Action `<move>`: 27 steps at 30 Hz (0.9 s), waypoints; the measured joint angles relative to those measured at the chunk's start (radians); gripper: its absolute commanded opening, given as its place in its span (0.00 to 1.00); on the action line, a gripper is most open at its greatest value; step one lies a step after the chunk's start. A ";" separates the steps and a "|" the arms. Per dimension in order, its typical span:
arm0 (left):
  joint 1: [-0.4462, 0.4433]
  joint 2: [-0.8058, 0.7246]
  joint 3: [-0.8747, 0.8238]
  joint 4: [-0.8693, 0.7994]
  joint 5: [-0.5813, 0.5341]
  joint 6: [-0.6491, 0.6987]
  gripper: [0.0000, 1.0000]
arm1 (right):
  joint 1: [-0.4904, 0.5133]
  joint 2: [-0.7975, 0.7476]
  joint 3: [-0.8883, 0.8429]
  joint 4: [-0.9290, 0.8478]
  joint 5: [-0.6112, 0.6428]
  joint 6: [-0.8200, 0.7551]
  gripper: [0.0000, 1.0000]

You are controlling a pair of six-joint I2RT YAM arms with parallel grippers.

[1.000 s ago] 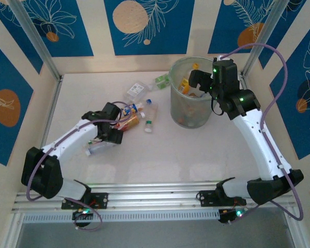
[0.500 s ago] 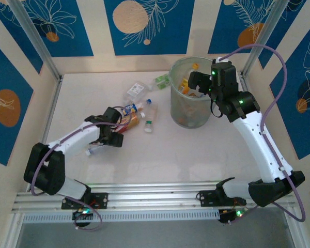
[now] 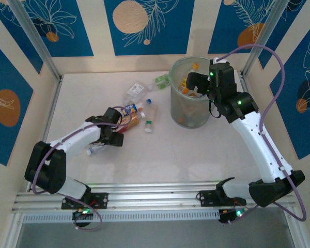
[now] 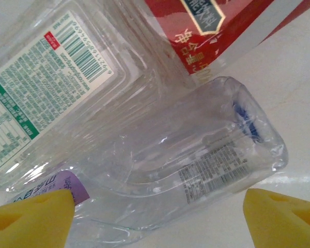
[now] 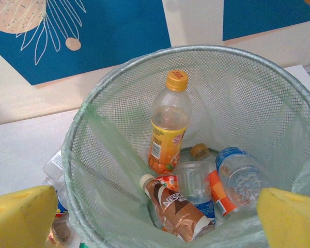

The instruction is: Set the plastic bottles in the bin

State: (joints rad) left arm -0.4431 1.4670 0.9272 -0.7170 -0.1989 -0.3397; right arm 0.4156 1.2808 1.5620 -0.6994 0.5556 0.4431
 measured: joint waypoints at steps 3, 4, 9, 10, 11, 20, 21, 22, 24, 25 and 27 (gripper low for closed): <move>0.000 -0.017 -0.010 0.003 0.035 -0.006 0.79 | 0.005 0.000 0.000 0.003 0.006 -0.001 0.99; 0.000 -0.026 -0.014 0.003 0.051 -0.010 0.78 | 0.006 0.000 0.000 0.003 0.007 -0.003 0.99; 0.000 -0.100 -0.035 0.004 0.154 -0.029 0.77 | 0.009 0.000 0.000 0.004 0.014 -0.003 0.99; 0.000 -0.113 -0.037 0.005 0.170 -0.030 0.77 | 0.009 0.000 0.000 0.005 0.014 -0.003 0.99; 0.000 -0.127 -0.037 0.006 0.184 -0.030 0.77 | 0.010 0.000 0.000 0.006 0.014 -0.003 0.99; 0.000 -0.176 -0.014 -0.063 0.146 -0.017 0.93 | 0.024 0.000 0.000 0.014 0.014 -0.003 0.99; -0.002 -0.175 -0.014 -0.069 0.144 -0.016 0.98 | 0.024 0.000 0.000 0.015 0.014 -0.003 0.99; -0.005 -0.172 -0.014 -0.077 0.142 -0.012 0.99 | 0.024 0.000 0.000 0.017 0.014 -0.003 0.99; -0.021 -0.157 -0.015 -0.086 0.138 -0.011 0.99 | 0.024 0.000 0.000 0.022 0.014 -0.003 0.99; -0.029 -0.146 -0.016 -0.088 0.134 -0.010 1.00 | 0.024 0.000 0.000 0.024 0.014 -0.003 0.99; -0.046 -0.121 -0.021 -0.089 0.117 -0.011 1.00 | 0.024 0.000 0.000 0.027 0.014 -0.004 0.99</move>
State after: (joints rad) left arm -0.4892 1.3460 0.9062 -0.8062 -0.0814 -0.3504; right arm 0.4397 1.2808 1.5620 -0.6724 0.5701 0.4393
